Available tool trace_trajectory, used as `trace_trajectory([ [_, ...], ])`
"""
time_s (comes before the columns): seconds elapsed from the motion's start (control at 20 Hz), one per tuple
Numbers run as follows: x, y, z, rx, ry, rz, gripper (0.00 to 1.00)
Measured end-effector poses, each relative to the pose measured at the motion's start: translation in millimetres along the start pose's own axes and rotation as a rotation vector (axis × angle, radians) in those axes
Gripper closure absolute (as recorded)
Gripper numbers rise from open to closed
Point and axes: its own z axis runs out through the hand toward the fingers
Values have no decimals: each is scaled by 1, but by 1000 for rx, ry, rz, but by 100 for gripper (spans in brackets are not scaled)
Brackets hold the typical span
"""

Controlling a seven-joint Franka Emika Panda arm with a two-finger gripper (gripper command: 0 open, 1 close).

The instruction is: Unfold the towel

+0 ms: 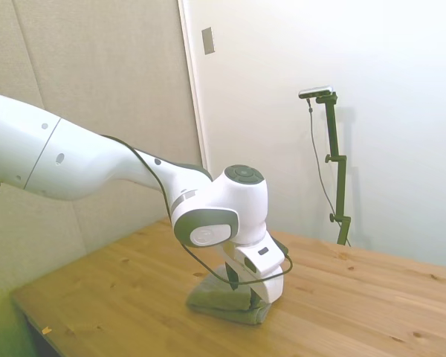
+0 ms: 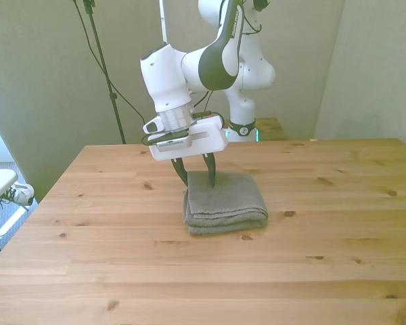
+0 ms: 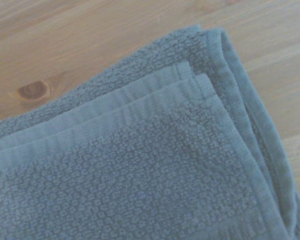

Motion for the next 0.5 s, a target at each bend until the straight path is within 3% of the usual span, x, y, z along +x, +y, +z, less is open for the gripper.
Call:
trace_trajectory([
  [0.3,-3,-5,-2,3,-2,-12,100],
  [0.5,-20,-21,-20,24,-8,-64,100],
])
